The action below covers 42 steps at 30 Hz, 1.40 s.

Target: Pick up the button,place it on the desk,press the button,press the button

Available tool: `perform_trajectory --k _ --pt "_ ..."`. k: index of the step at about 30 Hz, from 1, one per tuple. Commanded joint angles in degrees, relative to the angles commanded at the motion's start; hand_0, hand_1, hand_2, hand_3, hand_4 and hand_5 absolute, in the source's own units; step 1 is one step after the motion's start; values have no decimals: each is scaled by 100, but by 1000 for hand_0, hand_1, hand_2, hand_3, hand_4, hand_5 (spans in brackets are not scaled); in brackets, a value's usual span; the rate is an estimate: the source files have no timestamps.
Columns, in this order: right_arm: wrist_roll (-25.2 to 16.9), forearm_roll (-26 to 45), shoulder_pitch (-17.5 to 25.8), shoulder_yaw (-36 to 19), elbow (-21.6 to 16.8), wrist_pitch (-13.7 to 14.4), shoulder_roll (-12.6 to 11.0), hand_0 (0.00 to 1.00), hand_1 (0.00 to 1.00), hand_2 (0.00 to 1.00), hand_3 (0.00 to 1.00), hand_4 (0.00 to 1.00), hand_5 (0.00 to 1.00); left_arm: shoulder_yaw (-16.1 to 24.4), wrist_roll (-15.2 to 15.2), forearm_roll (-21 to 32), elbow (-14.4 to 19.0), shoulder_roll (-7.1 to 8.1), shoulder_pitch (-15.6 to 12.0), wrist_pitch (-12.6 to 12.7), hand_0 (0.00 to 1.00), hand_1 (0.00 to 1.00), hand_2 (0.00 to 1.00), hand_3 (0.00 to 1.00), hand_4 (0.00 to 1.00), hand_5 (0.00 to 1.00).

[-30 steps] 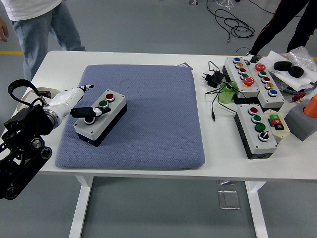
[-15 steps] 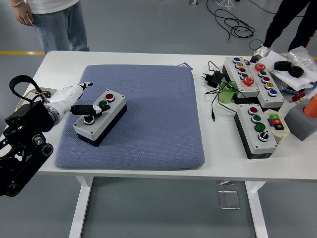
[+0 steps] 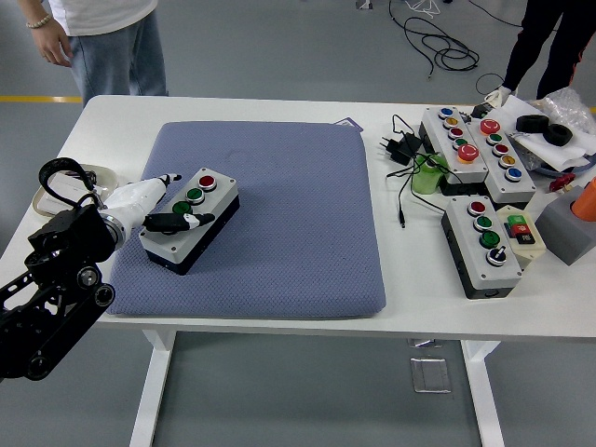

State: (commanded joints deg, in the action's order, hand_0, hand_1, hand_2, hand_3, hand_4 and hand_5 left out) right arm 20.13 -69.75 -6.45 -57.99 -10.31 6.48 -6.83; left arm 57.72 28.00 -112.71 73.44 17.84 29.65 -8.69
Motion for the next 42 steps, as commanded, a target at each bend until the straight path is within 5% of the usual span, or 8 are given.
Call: perform_trajectory --k 17,18,23,29,30,35,36,42 --pt "-22 125 30 59 0 44 22 630 552 628 571 308 257 -96 119 -134 -252 -151 28 83 936 981 998 998 998 733" --pt "-21 123 34 54 0 45 23 631 551 628 571 308 257 -102 122 -145 -267 -156 32 110 825 909 994 998 998 666" --pt "-17 113 64 63 0 42 20 631 551 628 571 308 257 -174 140 -244 -348 -162 57 162 825 909 994 998 998 666" --pt "-9 103 98 83 0 36 18 631 551 627 570 308 257 -341 -45 -232 -362 -75 47 121 748 829 910 998 998 606" --pt "-7 99 104 84 0 35 18 630 550 625 570 308 258 -378 -91 -258 -363 -61 53 157 632 735 809 924 998 586" --pt "-7 103 127 86 0 36 25 630 550 625 570 308 258 -617 -266 -102 -450 -4 180 583 632 735 809 924 998 586" --pt "-7 100 127 85 0 35 25 630 549 625 569 308 258 -625 -269 -97 -454 -2 186 601 542 635 694 811 987 575" --pt "-15 137 145 108 0 41 37 630 549 625 569 308 258 -896 -366 -242 -639 52 375 521 542 635 694 811 987 575"
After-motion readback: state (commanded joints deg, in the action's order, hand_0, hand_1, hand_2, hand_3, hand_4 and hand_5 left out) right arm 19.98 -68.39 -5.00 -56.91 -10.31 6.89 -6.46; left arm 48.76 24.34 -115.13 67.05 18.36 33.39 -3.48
